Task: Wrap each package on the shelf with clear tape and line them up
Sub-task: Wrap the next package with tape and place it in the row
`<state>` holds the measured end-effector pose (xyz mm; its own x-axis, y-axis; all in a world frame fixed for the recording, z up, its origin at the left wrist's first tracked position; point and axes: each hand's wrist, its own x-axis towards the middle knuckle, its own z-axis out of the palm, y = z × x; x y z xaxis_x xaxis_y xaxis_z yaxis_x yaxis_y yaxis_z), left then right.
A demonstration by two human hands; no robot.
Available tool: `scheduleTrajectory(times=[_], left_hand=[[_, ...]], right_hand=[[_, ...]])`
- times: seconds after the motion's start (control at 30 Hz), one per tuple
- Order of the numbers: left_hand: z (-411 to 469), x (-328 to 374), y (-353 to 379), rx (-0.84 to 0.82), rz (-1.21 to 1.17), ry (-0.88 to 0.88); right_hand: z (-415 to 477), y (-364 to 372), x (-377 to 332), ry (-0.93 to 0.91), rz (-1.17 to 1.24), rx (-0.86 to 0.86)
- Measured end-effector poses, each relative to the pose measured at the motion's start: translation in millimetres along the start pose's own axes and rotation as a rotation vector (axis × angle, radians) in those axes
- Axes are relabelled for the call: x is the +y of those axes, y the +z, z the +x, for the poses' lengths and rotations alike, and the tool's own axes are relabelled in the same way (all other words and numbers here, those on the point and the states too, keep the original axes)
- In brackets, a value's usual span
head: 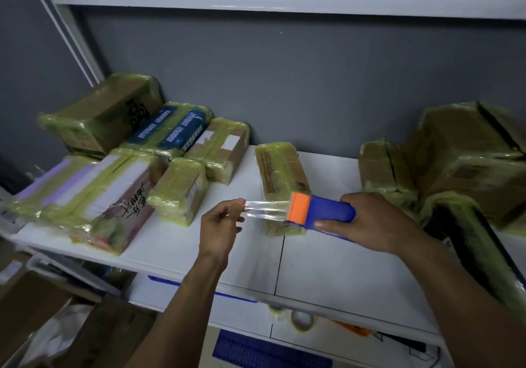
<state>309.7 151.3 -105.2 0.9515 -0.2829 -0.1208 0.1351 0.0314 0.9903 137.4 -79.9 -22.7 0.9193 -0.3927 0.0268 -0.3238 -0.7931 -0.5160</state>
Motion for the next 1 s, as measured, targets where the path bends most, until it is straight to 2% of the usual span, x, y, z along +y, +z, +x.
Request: scheduleTrajectory(times=[0.13,0.4,0.47,0.73,0.87,0.93,1.0], left_hand=[[3.0,-7.1,3.6,0.042,-0.026,-0.076],[13.6,-16.1,19.7,0.067,-0.064,-0.167],[20.5,-17.0,23.2,0.065,-0.046,-0.163],[35.9,-33.0,49.0,0.027,-0.069,-0.270],[41.2,-31.0,59.9,0.006,-0.051,-0.244],[42.7,-30.8,61.3,0.063,-0.002,-0.230],[43.4,-31.1,58.9,0.155,0.111,-0.106]], right_hand=[[15.0,6.6,-7.5,0.002,-0.107,0.094],[37.1,4.1,-10.5,0.123,-0.332,-0.025],[43.3,4.2,-12.6,0.098,-0.412,-0.098],[59.5,12.1,-16.1,0.178,-0.346,-0.066],[66.6,8.7,-12.8,0.189,-0.359,-0.052],[67.6,7.0,-12.2,0.198,-0.350,-0.071],[67.6,7.4,-12.8,0.207,-0.333,-0.076]])
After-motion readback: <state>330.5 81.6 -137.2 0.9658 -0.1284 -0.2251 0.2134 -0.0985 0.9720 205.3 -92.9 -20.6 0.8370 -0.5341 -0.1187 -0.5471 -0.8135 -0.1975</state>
